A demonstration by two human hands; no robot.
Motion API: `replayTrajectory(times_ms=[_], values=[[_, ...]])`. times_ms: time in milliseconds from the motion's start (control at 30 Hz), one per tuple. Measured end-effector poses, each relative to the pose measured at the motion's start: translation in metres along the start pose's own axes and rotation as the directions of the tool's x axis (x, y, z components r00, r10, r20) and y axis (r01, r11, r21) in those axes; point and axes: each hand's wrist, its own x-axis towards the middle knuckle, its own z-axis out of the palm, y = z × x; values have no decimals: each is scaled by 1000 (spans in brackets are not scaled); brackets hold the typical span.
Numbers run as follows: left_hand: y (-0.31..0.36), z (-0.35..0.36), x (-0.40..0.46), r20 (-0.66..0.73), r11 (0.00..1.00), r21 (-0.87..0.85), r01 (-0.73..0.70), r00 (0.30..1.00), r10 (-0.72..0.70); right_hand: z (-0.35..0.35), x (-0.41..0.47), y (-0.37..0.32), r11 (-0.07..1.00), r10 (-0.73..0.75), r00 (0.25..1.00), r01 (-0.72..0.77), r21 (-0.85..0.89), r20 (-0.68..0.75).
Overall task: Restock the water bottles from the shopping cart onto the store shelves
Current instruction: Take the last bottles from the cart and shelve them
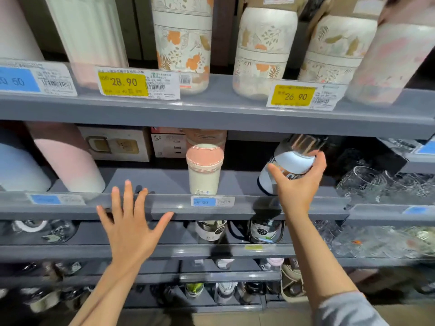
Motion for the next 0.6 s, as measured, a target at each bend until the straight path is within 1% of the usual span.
replayTrajectory(times_ms=[67,133,367,600], values=[[1,2,-1,-3,1000,-3,14,1000,-14,-2,2,9,990,-20,999,27,-137,50],[2,4,-1,-11,1000,-7,24,1000,-25,-5,2,17,977,-27,997,43,-209,79],[5,12,-2,-64,999,-34,39,997,-41,-13,13,28,952,-25,988,70,-298,154],[4,15,-1,-63,996,-82,44,997,-49,-18,17,33,938,-31,980,95,-332,195]])
